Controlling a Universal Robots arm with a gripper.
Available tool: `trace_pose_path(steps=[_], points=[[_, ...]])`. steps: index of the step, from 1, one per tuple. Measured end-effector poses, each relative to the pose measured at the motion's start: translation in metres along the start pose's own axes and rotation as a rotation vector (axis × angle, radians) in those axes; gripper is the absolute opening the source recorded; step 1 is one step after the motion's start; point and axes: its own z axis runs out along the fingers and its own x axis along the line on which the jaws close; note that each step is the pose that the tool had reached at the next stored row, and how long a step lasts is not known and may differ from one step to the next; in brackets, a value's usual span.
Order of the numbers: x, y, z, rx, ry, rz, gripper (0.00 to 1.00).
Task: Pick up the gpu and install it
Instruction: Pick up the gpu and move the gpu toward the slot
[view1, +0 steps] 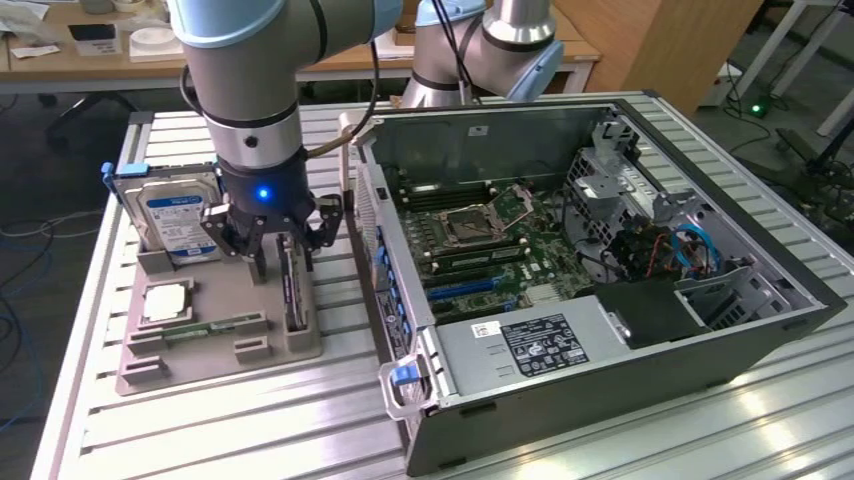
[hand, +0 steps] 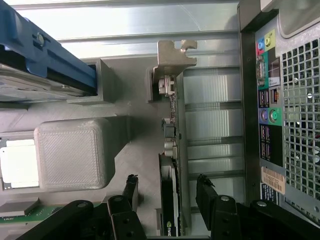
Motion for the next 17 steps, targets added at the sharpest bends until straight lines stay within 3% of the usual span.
trace_pose_path(steps=[10, 12, 17], points=[[0.0, 0.0, 0.0, 0.0035, -0.0003, 0.0, 0.59], [0.0, 0.0, 0.0, 0.0138, -0.0012, 0.0, 0.59], [0.0, -0.0001, 0.0008, 0.0173, -0.0014, 0.0, 0.59]])
